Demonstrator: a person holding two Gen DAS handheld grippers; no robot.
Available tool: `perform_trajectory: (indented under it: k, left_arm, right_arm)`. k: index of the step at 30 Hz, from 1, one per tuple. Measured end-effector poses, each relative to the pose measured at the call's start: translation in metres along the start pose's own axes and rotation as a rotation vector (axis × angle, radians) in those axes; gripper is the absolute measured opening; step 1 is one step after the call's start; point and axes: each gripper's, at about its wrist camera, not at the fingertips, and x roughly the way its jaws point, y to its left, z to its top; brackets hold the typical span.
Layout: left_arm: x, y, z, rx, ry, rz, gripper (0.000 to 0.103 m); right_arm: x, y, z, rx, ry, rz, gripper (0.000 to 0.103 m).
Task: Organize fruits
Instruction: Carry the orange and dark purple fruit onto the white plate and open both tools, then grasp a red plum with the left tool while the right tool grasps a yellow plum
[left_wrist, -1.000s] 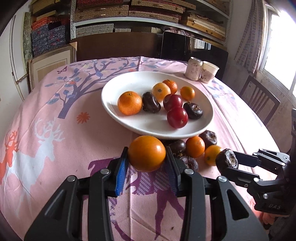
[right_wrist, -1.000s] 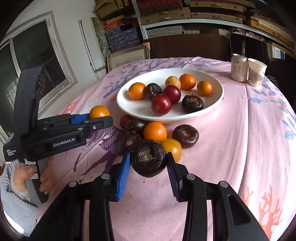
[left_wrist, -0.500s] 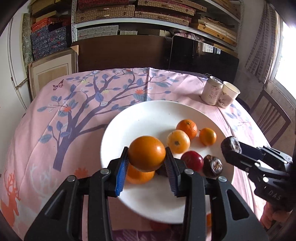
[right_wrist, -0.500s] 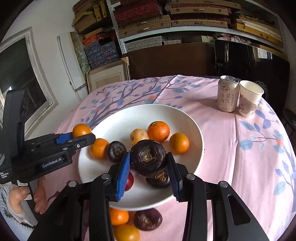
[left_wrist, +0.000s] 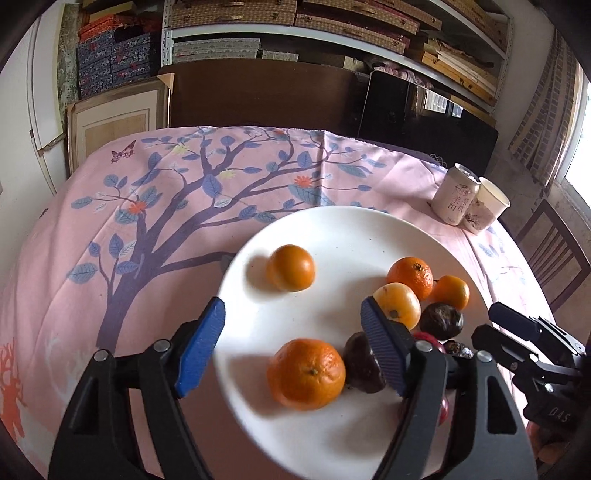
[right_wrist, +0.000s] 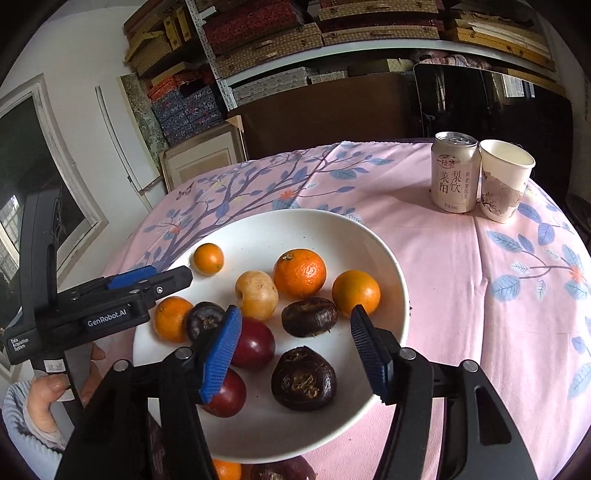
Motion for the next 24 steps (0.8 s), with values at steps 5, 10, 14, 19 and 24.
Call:
perform_trajectory:
  k: [5,10,14,19,24]
  left_arm:
    - [-0.028,0.006,-0.025,-0.024,-0.035,0.012,0.079]
    - [-0.05,0.002,-0.054,0.004,-0.066,0.056,0.089]
    - [-0.061,-0.006,-0.073,0.038,-0.066,0.043,0.089]
    - [-0.064,-0.021,-0.093,0.108,-0.056,0.082,0.09]
    - [-0.065,-0.018,-0.102,0.104,-0.038,0.11,0.09]
  right_arm:
    - [-0.017,0.007,-0.017,-0.025,-0.019,-0.004,0.07]
    - [-0.028,0.01,-0.039,-0.042,-0.005,-0.008,0.073]
    - [-0.042,0.007,-0.05,-0.035,-0.015,-0.009,0.075]
    - [-0.06,0.002,-0.064,-0.015,-0.031,0.007,0.075]
    - [-0.069,0.006,-0.08,-0.039,-0.011,0.014,0.076]
